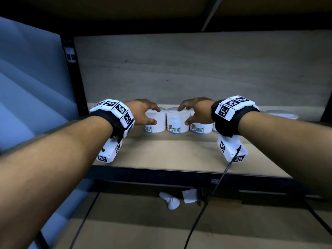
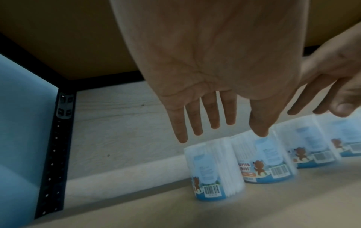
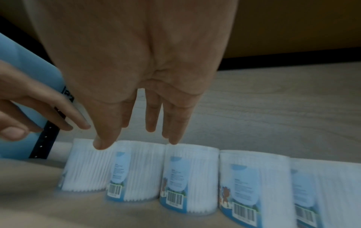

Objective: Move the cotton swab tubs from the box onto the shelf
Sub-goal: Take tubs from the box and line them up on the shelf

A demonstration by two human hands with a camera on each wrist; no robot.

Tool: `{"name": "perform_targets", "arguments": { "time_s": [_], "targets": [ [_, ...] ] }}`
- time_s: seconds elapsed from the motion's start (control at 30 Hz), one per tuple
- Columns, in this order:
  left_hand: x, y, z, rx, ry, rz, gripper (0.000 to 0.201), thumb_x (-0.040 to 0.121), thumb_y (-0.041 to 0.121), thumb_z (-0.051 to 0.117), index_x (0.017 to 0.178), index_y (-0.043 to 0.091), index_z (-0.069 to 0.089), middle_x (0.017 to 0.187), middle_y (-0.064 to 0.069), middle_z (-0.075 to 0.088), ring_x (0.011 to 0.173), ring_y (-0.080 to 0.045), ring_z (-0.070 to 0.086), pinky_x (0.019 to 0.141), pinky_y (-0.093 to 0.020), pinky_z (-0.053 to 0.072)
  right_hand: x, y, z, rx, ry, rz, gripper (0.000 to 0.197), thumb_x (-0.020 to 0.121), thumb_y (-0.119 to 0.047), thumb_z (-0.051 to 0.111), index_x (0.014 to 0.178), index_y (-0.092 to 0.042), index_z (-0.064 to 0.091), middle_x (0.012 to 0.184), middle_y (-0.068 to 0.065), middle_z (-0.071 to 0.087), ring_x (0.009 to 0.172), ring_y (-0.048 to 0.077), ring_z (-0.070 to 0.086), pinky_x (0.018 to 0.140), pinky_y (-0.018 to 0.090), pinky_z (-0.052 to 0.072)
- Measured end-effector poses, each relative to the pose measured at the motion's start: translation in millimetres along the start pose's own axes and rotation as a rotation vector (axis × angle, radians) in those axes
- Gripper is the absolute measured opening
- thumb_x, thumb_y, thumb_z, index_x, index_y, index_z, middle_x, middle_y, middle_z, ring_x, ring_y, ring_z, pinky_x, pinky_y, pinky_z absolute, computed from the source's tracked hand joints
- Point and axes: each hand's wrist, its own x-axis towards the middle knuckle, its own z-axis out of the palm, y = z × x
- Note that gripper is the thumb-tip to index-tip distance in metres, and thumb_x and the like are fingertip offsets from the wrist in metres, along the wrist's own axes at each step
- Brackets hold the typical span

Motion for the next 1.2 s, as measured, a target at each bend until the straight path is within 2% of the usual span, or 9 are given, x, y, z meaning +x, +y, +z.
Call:
{"name": "perform_targets", "arguments": {
  "time_s": [0.13, 0.37, 0.53, 0.63, 0.8, 0.97, 1.07, 1.2],
  "targets": [
    [-23, 13, -20, -0.018, -0.028, 0.041, 0.054, 0.087, 0.041, 0.066, 0.137, 0.028, 0.051, 0.138, 0.001, 0.053, 0.115, -0.019, 0.058, 0.100, -0.032, 0.045, -31, -4, -13, -0.031, -0.023, 0.000, 0.060, 0.085, -0.037, 0.074, 0.139, -0.033, 0.049, 0.144, 0.000, 0.051, 0.127, 0.024, 0.050, 0.105, 0.035, 0.041],
    [-58, 45, -41, -0.059, -0.065, 0.119, 0.047, 0.089, 0.041, 0.065, 0.133, 0.032, 0.053, 0.128, 0.009, 0.058, 0.099, -0.013, 0.065, 0.093, -0.026, 0.046, -87, -5, -34, -0.042, -0.048, -0.017, 0.056, 0.086, -0.039, 0.072, 0.137, -0.033, 0.050, 0.141, -0.001, 0.052, 0.122, 0.023, 0.055, 0.102, 0.035, 0.043],
    [-78, 75, -45, -0.094, -0.093, 0.193, 0.029, 0.089, 0.040, 0.066, 0.117, 0.031, 0.062, 0.117, 0.016, 0.063, 0.088, -0.007, 0.067, 0.086, -0.023, 0.048, -126, -1, -40, -0.036, -0.056, -0.005, 0.053, 0.086, -0.040, 0.072, 0.135, -0.035, 0.052, 0.136, -0.005, 0.055, 0.113, 0.019, 0.057, 0.097, 0.032, 0.044],
    [-91, 95, -40, -0.132, -0.106, 0.225, 0.025, 0.088, 0.042, 0.066, 0.110, 0.031, 0.064, 0.108, 0.017, 0.066, 0.089, -0.009, 0.067, 0.088, -0.027, 0.051, -151, 6, -40, -0.011, -0.060, 0.009, 0.047, 0.086, -0.041, 0.072, 0.129, -0.035, 0.055, 0.129, -0.007, 0.060, 0.099, 0.016, 0.055, 0.093, 0.031, 0.044],
    [-112, 134, -24, -0.223, -0.158, 0.276, 0.024, 0.087, 0.044, 0.066, 0.109, 0.035, 0.064, 0.101, 0.017, 0.066, 0.089, -0.008, 0.065, 0.083, -0.021, 0.048, -194, 17, -29, 0.020, -0.102, 0.015, 0.039, 0.086, -0.041, 0.073, 0.122, -0.035, 0.059, 0.118, -0.008, 0.064, 0.087, 0.011, 0.054, 0.082, 0.024, 0.039],
    [-126, 161, 4, -0.282, -0.246, 0.345, 0.023, 0.087, 0.046, 0.066, 0.109, 0.038, 0.064, 0.100, 0.022, 0.067, 0.086, 0.000, 0.064, 0.081, -0.019, 0.047, -230, 26, -6, 0.082, -0.156, 0.056, 0.034, 0.085, -0.042, 0.073, 0.116, -0.038, 0.060, 0.112, -0.012, 0.065, 0.086, 0.006, 0.056, 0.090, 0.028, 0.045],
    [-133, 167, 25, -0.309, -0.280, 0.385, 0.026, 0.087, 0.046, 0.066, 0.112, 0.037, 0.064, 0.104, 0.021, 0.068, 0.091, 0.007, 0.060, 0.085, -0.018, 0.046, -243, 30, 16, 0.130, -0.199, 0.056, 0.036, 0.085, -0.040, 0.074, 0.118, -0.036, 0.061, 0.111, -0.009, 0.066, 0.094, 0.010, 0.059, 0.091, 0.029, 0.046],
    [-142, 169, 59, -0.323, -0.328, 0.373, 0.029, 0.088, 0.045, 0.066, 0.115, 0.035, 0.063, 0.108, 0.021, 0.065, 0.102, 0.001, 0.059, 0.091, -0.023, 0.047, -250, 32, 53, 0.213, -0.256, 0.062, 0.039, 0.084, -0.037, 0.076, 0.120, -0.031, 0.062, 0.111, -0.006, 0.066, 0.099, 0.012, 0.062, 0.091, 0.029, 0.048]
  ]
}}
